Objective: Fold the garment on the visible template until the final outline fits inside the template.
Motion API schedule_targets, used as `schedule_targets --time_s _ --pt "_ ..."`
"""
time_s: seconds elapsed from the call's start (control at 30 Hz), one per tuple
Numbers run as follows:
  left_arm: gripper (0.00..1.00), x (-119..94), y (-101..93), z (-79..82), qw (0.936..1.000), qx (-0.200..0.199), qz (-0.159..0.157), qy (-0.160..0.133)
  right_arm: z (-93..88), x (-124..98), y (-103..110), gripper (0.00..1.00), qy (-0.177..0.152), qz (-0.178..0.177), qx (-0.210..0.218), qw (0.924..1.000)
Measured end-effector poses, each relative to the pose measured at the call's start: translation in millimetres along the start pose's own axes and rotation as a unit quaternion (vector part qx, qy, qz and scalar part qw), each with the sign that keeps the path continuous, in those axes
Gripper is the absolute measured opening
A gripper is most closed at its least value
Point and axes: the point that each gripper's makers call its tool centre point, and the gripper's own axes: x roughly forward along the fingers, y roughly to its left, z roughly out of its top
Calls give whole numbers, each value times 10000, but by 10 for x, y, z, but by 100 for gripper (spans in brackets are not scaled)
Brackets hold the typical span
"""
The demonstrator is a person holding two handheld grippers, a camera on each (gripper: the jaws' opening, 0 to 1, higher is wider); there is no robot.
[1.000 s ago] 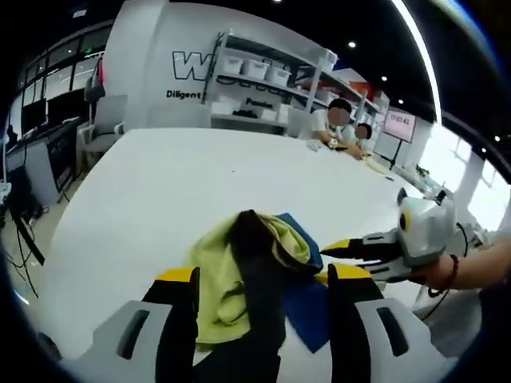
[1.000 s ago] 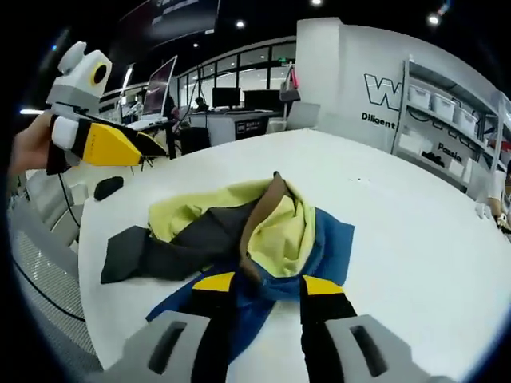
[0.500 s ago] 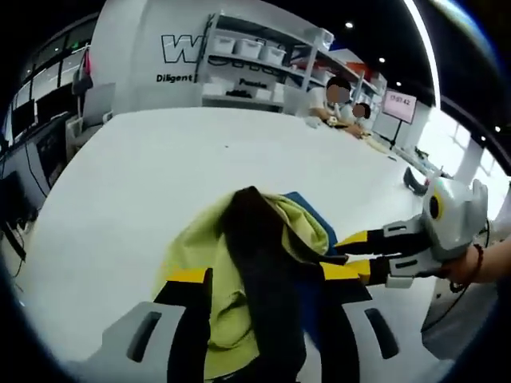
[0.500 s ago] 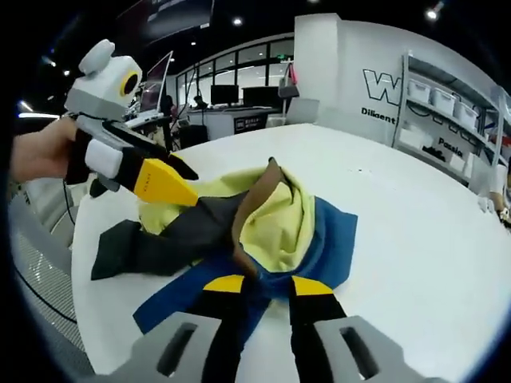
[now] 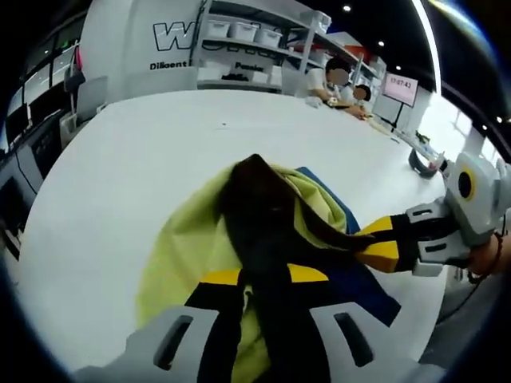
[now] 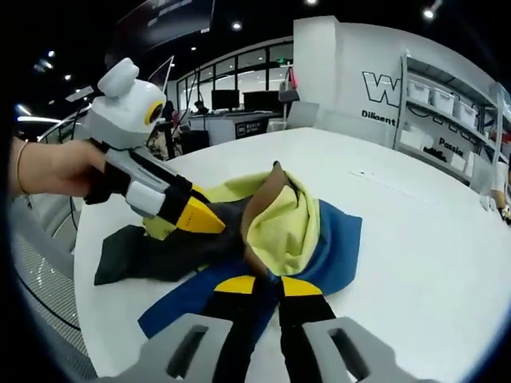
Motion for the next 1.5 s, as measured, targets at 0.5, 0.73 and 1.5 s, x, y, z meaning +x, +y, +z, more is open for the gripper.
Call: schedule_targets --time_s 0.5,0.73,1.5 --pt "0 -250 34 142 9994 -201 55 -259 203 -225 -196 0 -227 -400 17 9989" --pt "0 -445 21 237 9989 -220 3 -421 405 -387 -405 0 -448 -755 -35 9961" --pt "0 -922 582 1063 9895 -265 663 -1255 1356 -251 -1163 0 -745 -1301 -290 9883"
